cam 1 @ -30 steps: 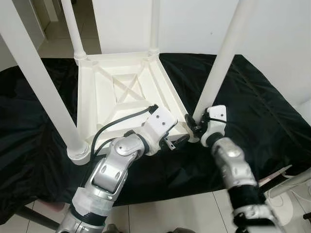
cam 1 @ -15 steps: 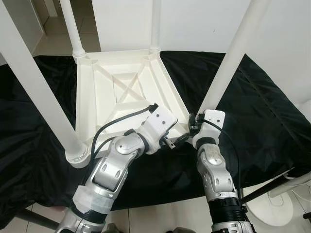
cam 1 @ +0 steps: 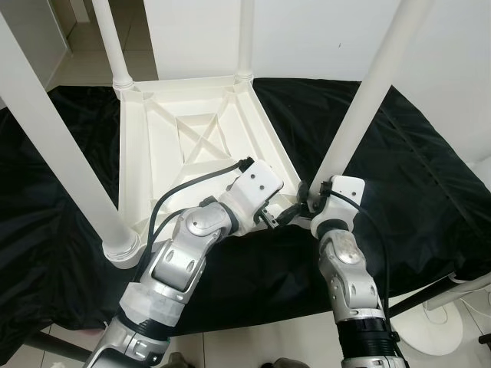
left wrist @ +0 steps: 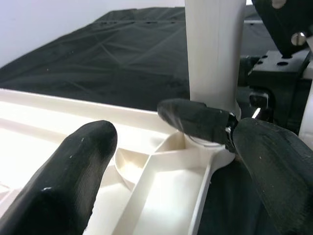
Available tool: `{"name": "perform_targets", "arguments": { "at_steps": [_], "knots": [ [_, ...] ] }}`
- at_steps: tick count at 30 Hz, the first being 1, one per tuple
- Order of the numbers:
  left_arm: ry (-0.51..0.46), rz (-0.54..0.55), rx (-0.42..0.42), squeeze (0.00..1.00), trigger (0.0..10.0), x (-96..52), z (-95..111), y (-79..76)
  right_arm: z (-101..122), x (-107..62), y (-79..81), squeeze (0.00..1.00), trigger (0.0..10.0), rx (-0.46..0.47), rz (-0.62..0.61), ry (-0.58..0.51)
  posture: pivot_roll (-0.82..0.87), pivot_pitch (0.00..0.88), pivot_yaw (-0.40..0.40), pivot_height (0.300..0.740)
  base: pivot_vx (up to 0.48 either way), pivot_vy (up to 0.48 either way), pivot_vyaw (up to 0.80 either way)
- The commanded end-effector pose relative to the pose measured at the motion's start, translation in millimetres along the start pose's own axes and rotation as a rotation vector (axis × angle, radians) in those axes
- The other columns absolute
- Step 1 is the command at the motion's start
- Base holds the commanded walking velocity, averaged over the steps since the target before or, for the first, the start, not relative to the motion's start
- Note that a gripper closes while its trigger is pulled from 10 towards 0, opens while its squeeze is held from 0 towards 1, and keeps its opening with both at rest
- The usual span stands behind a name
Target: Building children table
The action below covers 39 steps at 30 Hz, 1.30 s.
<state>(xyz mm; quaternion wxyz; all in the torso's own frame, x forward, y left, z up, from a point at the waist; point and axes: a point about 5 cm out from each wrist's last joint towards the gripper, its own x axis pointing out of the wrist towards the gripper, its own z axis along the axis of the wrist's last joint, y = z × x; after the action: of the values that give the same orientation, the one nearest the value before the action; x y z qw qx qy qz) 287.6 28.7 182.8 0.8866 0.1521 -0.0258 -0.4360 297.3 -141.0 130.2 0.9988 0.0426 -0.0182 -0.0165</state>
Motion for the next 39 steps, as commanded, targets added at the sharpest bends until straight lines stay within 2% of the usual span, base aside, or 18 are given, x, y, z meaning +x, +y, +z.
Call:
{"name": "perform_targets", "arguments": {
  "at_steps": [1, 2, 3, 5, 6, 10, 15, 18, 21, 23, 26, 27, 28, 29, 31, 33, 36, 39],
  "knots": [
    [-0.003, 0.069, 0.003, 0.00, 10.0, 0.8, 0, 2.0, 4, -0.9, -4.6, 1.00, 10.0, 0.009, 0.035, -0.021, -0.10, 0.000, -0.027, 0.740, 0.000, 0.000, 0.00],
    [-0.003, 0.069, 0.003, 0.00, 10.0, 0.8, 0, 2.0, 4, -0.9, -4.6, 1.00, 10.0, 0.009, 0.035, -0.021, -0.10, 0.000, -0.027, 0.740, 0.000, 0.000, 0.00],
    [-0.004, 0.066, 0.002, 0.00, 10.0, 0.7, -1, 1.2, 4, -0.7, -5.5, 0.41, 10.0, 0.006, 0.063, -0.018, -0.10, 0.000, -0.026, 0.740, 0.000, 0.000, 0.00],
    [-0.002, 0.058, 0.003, 0.00, 10.0, -0.2, -3, -1.0, 4, -1.3, -7.2, 0.41, 10.0, -0.003, 0.102, -0.013, -0.10, 0.000, -0.026, 0.740, 0.000, 0.000, 0.00],
    [-0.001, 0.043, 0.007, 0.00, 10.0, -1.7, -5, -4.1, 3, -1.8, -9.9, 0.00, 10.0, 0.007, 0.149, -0.007, -0.10, 0.000, -0.025, 0.740, 0.000, 0.000, 0.00],
    [0.004, 0.009, 0.004, 0.00, 10.0, -6.1, -8, -8.7, 4, 2.1, -20.6, 0.00, 10.0, -0.007, 0.245, 0.002, -0.09, 0.000, -0.030, 0.740, 0.000, 0.000, 0.00],
    [0.057, -0.035, -0.001, 0.00, 10.0, -16.7, -23, -20.9, 12, 15.1, -37.2, 0.00, 10.0, -0.099, 0.400, -0.013, -0.10, 0.003, -0.035, 0.740, 0.000, 0.000, 0.00],
    [0.072, -0.055, -0.017, 0.00, 10.0, -19.2, -27, -27.8, 14, 21.0, -38.8, 0.00, 10.0, -0.123, 0.471, -0.005, -0.10, 0.009, -0.037, 0.740, 0.000, 0.000, 0.00],
    [0.072, -0.055, -0.017, 0.00, 10.0, -19.2, -27, -27.8, 14, 21.0, -38.8, 0.00, 10.0, -0.123, 0.471, -0.005, -0.10, 0.009, -0.037, 0.740, 0.000, 0.000, 0.00],
    [0.079, -0.064, -0.020, 0.00, 10.0, -20.3, -27, -31.3, 14, 24.3, -40.2, 0.00, 10.0, -0.154, 0.543, 0.017, -0.08, 0.012, -0.041, 0.740, 0.000, 0.000, 0.00],
    [0.081, -0.060, -0.021, 0.00, 10.0, -21.0, -27, -31.1, 12, 25.5, -41.2, 0.00, 10.0, -0.171, 0.584, 0.034, -0.07, 0.012, -0.039, 0.740, 0.000, 0.000, 0.00],
    [0.083, -0.052, -0.025, 0.00, 10.0, -21.7, -26, -30.7, 10, 26.9, -44.1, 0.00, 4.5, -0.192, 0.618, 0.053, -0.07, 0.014, -0.041, 0.740, 0.000, 0.000, 0.00],
    [0.083, -0.045, -0.028, 0.00, 10.0, -22.1, -25, -29.9, 8, 28.0, -46.0, 0.00, 4.5, -0.202, 0.638, 0.066, -0.06, 0.013, -0.042, 0.740, 0.000, 0.000, 0.00],
    [0.084, -0.042, -0.029, 0.00, 10.0, -22.9, -25, -30.2, 7, 29.8, -49.8, 0.00, 0.0, -0.220, 0.652, 0.073, -0.06, 0.012, -0.043, 0.740, 0.000, 0.000, 0.00],
    [0.084, -0.042, -0.029, 0.00, 10.0, -22.9, -25, -30.2, 7, 29.8, -49.8, 0.00, 0.0, -0.220, 0.652, 0.073, -0.06, 0.012, -0.043, 0.740, 0.000, 0.000, 0.00],
    [0.095, -0.026, -0.040, 0.00, 10.0, -24.5, -26, -29.1, 7, 33.2, -59.1, 0.00, 0.0, -0.228, 0.650, 0.090, -0.06, 0.014, -0.039, 0.740, 0.000, 0.000, 0.00],
    [0.101, -0.018, -0.049, 0.00, 10.0, -24.6, -26, -28.6, 5, 33.1, -63.5, 0.00, 0.0, -0.227, 0.655, 0.104, -0.06, 0.015, -0.036, 0.740, 0.000, 0.000, 0.00],
    [0.099, -0.018, -0.050, 0.00, 10.0, -23.4, -25, -28.7, 3, 31.6, -63.4, 0.00, 0.0, -0.223, 0.655, 0.111, -0.06, 0.013, -0.036, 0.740, 0.000, 0.000, 0.00]
  ]
}}
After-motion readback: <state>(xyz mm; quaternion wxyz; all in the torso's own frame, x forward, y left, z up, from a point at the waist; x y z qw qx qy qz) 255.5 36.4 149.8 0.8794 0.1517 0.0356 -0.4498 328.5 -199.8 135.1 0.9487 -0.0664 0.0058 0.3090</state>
